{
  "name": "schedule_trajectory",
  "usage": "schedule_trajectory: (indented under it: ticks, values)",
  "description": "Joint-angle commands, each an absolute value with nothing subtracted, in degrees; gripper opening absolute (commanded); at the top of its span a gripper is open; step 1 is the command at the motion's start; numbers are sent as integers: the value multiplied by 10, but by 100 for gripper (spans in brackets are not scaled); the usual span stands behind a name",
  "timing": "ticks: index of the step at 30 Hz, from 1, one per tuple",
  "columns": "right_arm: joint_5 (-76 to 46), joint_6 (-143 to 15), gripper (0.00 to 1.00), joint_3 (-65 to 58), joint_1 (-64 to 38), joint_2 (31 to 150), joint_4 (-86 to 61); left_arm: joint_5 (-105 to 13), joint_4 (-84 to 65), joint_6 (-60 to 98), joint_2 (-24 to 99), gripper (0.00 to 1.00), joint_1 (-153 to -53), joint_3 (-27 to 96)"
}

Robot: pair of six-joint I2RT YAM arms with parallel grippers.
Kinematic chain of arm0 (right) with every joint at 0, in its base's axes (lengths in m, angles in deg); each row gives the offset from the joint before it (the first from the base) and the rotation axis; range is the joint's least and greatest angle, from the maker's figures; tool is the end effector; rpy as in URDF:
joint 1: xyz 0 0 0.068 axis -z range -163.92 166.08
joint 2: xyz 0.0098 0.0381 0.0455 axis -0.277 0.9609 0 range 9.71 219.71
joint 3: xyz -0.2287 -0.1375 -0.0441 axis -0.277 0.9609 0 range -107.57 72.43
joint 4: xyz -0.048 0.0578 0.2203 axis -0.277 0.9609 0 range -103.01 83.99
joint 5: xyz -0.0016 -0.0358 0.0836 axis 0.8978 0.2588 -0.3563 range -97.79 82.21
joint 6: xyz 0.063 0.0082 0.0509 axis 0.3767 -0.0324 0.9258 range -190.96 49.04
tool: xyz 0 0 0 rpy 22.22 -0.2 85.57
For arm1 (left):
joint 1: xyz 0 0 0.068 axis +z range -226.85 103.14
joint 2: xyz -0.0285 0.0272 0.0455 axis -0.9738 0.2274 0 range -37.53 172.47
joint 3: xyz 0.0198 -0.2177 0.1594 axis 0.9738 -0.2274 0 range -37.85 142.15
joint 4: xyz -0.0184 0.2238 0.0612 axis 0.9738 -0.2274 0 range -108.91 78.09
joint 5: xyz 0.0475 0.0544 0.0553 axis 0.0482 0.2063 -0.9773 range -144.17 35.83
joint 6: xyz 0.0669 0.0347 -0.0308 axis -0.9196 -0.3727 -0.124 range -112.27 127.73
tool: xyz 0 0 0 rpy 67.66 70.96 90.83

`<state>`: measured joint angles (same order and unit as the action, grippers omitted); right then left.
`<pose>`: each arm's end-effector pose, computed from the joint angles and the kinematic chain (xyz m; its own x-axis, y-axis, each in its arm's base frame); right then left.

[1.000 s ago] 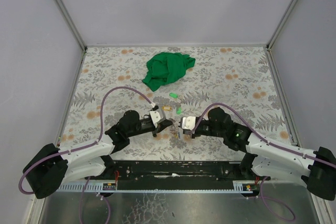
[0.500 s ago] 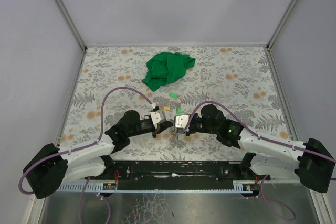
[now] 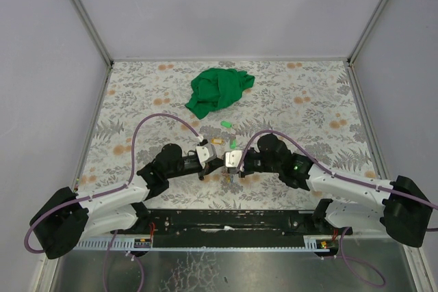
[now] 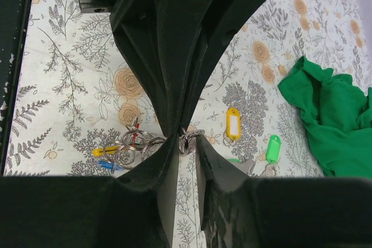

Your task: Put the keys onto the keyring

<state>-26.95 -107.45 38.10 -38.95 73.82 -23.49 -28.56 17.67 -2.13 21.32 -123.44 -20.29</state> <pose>0.1267 0.2216 0.2480 0.4135 -0.3887 -0.8234 -0.8777 0.0702 -0.4740 0.1291 -0.1807 0.2133 0.0246 0.1987 -0.9797 0.9559 0.2824 0.0813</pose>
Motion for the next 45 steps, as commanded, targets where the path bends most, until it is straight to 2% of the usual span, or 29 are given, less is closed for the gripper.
schedule_trajectory:
  ticks: [1, 7, 11, 14, 16, 26, 31, 40, 45]
  values:
    - [-277, -1081, 22, 354, -382, 747, -230, -276, 197, -33, 203, 0, -1239, -192]
    - [-267, -1081, 17, 355, -379, 751, -216, -274, 204, -33, 202, 0, -1238, -197]
    - [-273, -1074, 7, 365, -377, 743, -232, -270, 209, -34, 202, 0, -1238, -200]
    - [-288, -1067, 0, 374, -370, 734, -249, -277, 215, -33, 199, 7, -1238, -205]
    - [-299, -1060, 0, 384, -364, 728, -267, -289, 222, -31, 194, 14, -1238, -213]
    - [-360, -1011, 0, 444, -337, 710, -374, -275, 351, 29, 177, 28, -1200, -277]
    - [-385, -985, 0, 469, -328, 719, -424, -244, 416, 61, 189, 30, -1172, -295]
    - [-414, -946, 0, 494, -318, 734, -478, -170, 428, 53, 226, 32, -1169, -287]
    - [-435, -928, 0, 504, -318, 743, -499, -154, 417, 45, 255, 29, -1169, -273]
